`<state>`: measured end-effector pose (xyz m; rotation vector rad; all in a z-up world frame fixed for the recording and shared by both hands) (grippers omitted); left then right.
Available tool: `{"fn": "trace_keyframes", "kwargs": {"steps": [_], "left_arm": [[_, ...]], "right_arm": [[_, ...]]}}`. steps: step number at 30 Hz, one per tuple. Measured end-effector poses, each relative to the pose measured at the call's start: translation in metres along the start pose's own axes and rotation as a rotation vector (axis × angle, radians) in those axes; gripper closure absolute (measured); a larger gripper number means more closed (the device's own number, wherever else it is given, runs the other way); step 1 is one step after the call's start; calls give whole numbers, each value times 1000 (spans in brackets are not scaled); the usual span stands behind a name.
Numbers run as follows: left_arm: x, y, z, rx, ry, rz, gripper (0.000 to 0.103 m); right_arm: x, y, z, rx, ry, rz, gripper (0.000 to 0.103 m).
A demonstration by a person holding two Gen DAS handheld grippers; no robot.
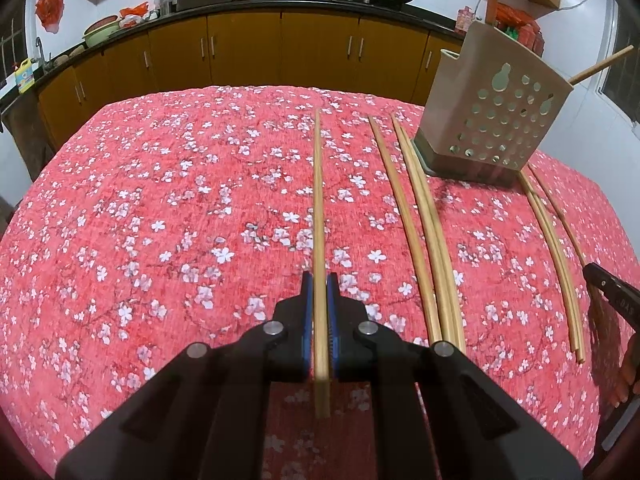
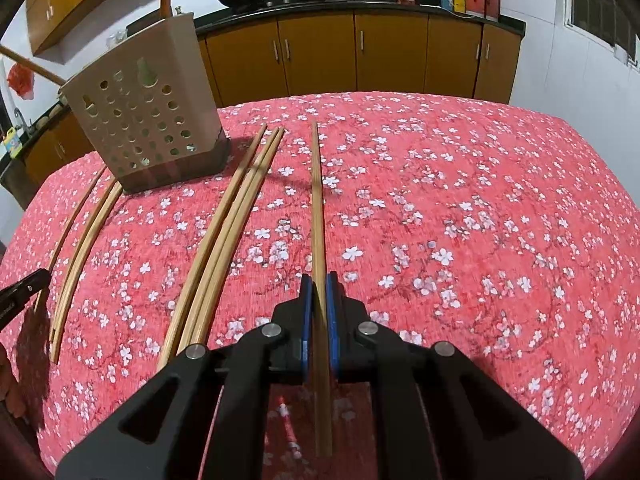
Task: Organize utensils
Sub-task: 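Raise the left chopstick upright above the holder while the right tool does likewise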
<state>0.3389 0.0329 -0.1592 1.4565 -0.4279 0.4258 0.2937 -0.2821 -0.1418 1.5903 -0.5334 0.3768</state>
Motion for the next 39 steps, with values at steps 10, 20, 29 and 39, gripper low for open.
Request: {"fn": "trace_keyframes", "kwargs": {"steps": [10,20,29,39], "left_arm": [[-14,9,2,21,-41,-7,95],[-3,42,-4,27,-53,12,95],[28,92,-4,-7,-35,105,95],[62,150,1,-56,-7,261,95]], "right_arm": [[-11,14,9,20,-39,9,95],[9,63,27,24,-64,118,95],[32,96,32,30,-82,214,95],[55,139,31,45,-94,339,95]]}}
Point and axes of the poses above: each gripper's, at about its wrist camera, not at the fingertips, and y roughly against the way its jaws point, z to its right, x to its top, the point moved 10 cm from there along -y, roughly the way its jaws point, and after that the axes turned 8 degrees about -z, right-handed, at the moved point
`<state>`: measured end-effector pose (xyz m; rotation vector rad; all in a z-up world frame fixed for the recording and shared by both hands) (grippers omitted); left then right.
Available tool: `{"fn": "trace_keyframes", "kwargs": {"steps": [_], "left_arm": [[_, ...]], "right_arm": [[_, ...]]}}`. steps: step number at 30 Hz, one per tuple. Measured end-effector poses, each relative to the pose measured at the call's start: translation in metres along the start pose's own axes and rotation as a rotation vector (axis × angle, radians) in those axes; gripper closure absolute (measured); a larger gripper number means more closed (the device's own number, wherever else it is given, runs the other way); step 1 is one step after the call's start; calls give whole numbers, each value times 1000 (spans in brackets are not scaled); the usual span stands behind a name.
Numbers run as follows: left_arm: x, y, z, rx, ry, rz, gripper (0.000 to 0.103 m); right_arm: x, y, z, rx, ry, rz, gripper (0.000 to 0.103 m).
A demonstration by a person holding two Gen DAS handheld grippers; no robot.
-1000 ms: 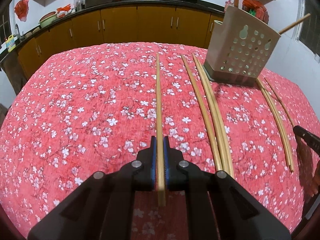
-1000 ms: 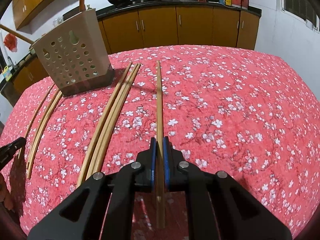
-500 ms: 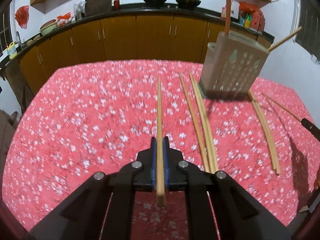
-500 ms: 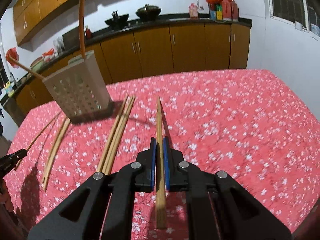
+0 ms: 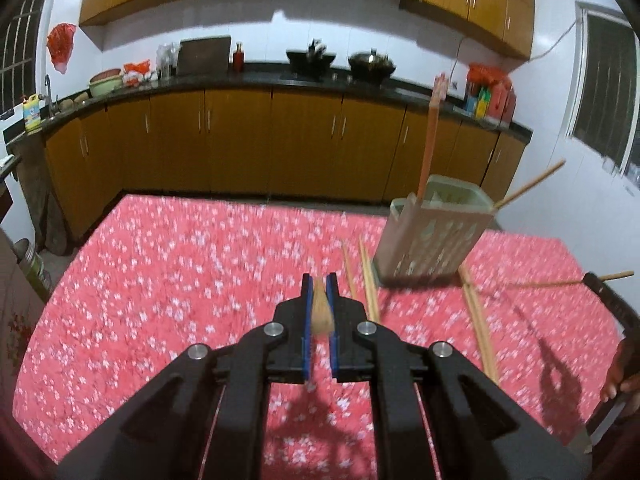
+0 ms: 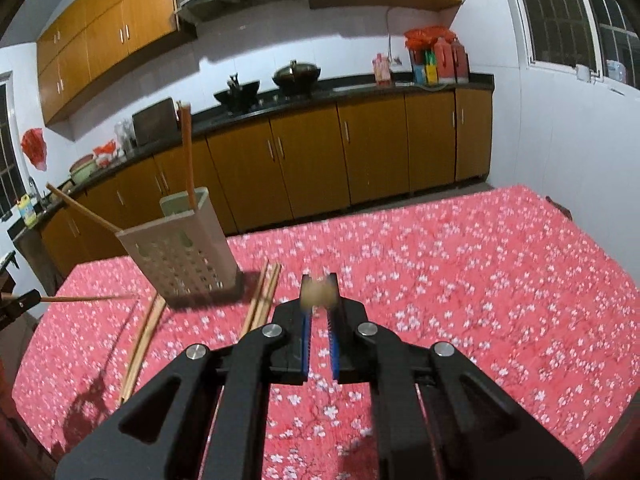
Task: Organize utensils
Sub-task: 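Raise the left chopstick upright above the holder while the right tool does likewise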
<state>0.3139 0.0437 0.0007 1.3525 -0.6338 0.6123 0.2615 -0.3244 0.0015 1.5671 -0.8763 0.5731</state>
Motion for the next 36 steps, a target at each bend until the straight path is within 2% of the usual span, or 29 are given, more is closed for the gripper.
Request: {"fn": "trace_keyframes", "kwargs": {"steps": [2,11,18,26,31,36], "left_arm": [[9,8,1,-8,7,30,95],[27,21,7,-14,0,74,95],[44,50,32,-85,-64,107,95],[61,86,66,-198,-123,150,95],[83,97,78,-192,-134,207,95],[115,100,89,-212,-89,261,95]], "right_arm": [[2,2,-1,2,1,9,95],[11,9,-6,5,8,38,95],[41,36,-30,99,22,70,95],[78,80,-71,227,65,163,95],[100,93,-88,254,88,234,95],[122,90,-110,261,110,299,95]]}}
Point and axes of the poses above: each gripper's, at about its wrist camera, not at the fingertips, and y roughly against the way its jaws point, z to its right, x to its top, the point moved 10 cm from there along -y, roughly the way its jaws point, and after that the axes turned 8 degrees about -z, right-handed, at the moved point
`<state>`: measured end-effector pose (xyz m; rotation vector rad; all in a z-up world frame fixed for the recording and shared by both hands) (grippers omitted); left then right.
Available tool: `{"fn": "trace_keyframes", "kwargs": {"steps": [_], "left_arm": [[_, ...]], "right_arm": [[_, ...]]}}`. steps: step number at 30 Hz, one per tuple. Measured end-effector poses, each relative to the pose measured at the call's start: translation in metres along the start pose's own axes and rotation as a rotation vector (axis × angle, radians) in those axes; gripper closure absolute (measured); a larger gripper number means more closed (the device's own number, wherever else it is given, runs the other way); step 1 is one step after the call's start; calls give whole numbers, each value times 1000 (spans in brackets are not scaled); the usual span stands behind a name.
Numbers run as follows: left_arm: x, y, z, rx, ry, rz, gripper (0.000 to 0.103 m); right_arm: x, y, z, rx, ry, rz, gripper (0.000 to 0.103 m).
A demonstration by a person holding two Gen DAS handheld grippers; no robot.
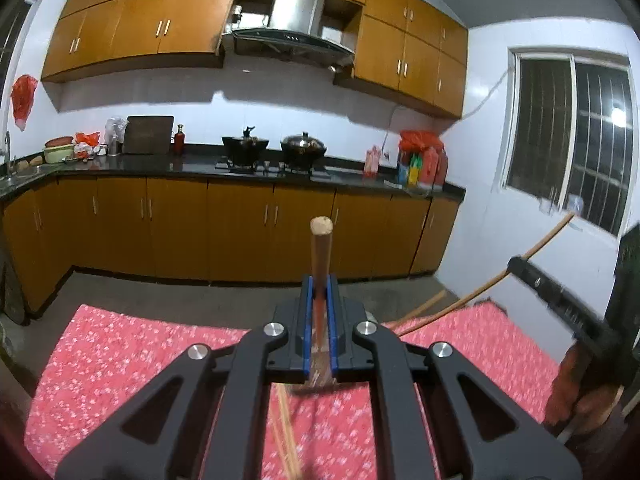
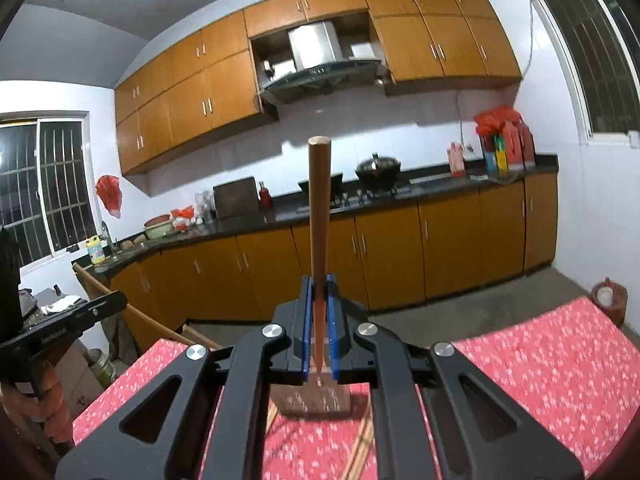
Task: Organize utensils
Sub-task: 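Raise the left chopstick upright above the holder while the right tool does likewise, then open the left gripper over the holder while the right gripper releases its chopstick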
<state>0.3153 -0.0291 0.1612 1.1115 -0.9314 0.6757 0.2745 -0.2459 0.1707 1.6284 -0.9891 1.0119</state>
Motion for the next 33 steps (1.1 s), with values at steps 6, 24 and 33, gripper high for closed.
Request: {"fn": "trace_keyframes", "kwargs": {"steps": [6,24,33], "left_arm": [[15,-25,1,44,2,7,95],[-25,-106,-9,23,27,-189,95],[-25,-97,-15,28,53,-156,78]], "right_arm": [[-3,-33,-9,2,9,-12,95],[-45,-99,-2,-8,-33,-208,95],[-40,-83,3,-17,-47,-179,68]]}}
Point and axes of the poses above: each gripper's, at about its wrist camera, not at the fingertips, and y roughly against the way its jaws point, z to its right, x to its top, the point moved 10 cm from there along -y, roughly the way its jaws point, and after that the axes turned 8 degrees about -z, right-handed, at the moved point
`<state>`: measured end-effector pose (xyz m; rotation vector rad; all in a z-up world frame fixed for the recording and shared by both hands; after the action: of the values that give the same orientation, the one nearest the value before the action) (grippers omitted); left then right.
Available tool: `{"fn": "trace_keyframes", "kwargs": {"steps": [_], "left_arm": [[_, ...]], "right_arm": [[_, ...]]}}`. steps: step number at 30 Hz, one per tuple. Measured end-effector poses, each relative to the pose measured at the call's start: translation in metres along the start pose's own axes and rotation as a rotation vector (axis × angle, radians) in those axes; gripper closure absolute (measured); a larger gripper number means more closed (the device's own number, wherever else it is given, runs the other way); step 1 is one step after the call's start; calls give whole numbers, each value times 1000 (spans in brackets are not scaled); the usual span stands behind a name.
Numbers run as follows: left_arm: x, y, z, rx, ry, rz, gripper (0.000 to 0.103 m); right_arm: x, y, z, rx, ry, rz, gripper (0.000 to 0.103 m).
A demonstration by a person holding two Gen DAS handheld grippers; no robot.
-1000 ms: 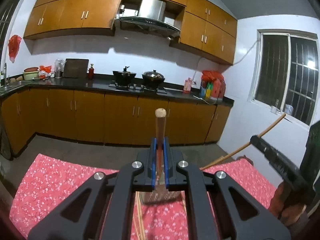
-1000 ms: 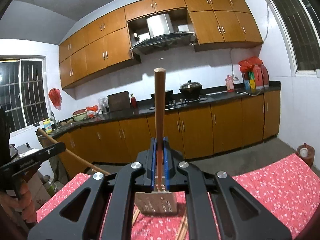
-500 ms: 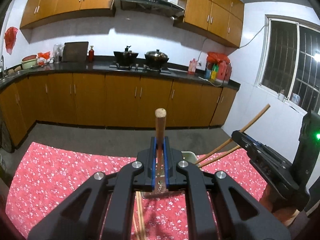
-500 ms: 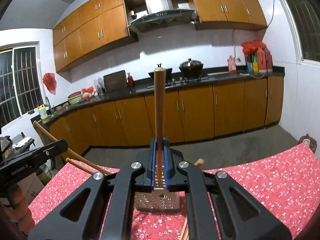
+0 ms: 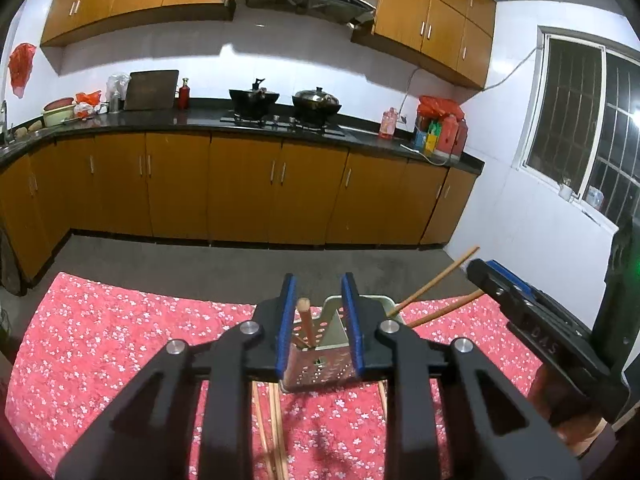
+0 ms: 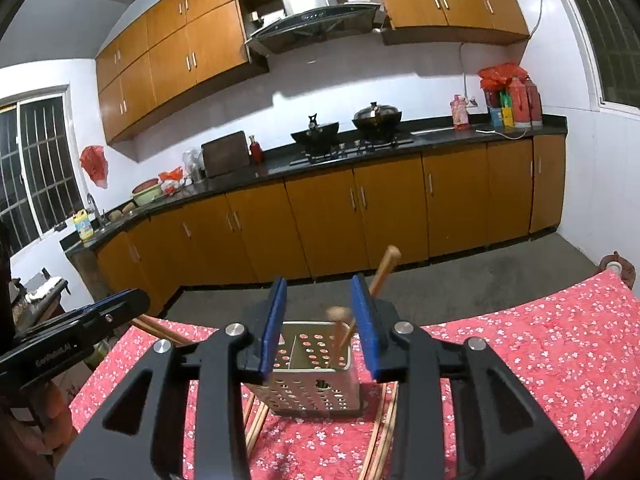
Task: Organize utensils
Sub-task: 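Open the left gripper over the holder while the right gripper releases its chopstick, then move both tools back down toward the remaining chopsticks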
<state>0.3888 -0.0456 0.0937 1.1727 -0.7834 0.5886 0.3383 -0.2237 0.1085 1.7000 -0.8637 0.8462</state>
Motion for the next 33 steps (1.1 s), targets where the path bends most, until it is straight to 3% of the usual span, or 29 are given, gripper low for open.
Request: {"fn": "trace_keyframes", "kwargs": {"steps": [9,14,17,18,23,28,33], "left_arm": [[-4,50,-12,-21,52,81,78],[-29,64,-32,16,74,79,78],[-62,50,-47,84,60,18,75],[-70,44,-51,101,57,-3,75],[-134,4,-72,177,61,-163,75],[-176,-22,-84,183,96,-271,75],[-192,-33,-91,185,107,-308,75]], "right_arm": [[-8,48,24,-54,-15,58,68],[-53,40,61,-122,-69,-48,68],[-99,13,81,-152,-108,-184,70],[-117,3,84,-152,-121,-235,76],[-181,-38,76,-125,-103,-421,87],[-217,-57,62,-124,-70,-491,88],[-232,-68,62,-135,-60,-522,88]]}}
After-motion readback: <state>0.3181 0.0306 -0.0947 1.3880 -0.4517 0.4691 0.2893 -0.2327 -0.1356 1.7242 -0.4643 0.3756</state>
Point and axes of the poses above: each gripper's, at about its wrist camera, not at the fingertips, and y roughly against the way its jaws point, z to its right, x to its top, the point moved 10 cm from there along -y, roughly the way its jaws point, and after that the axes turned 8 degrees about -z, right-handed, at the moved point
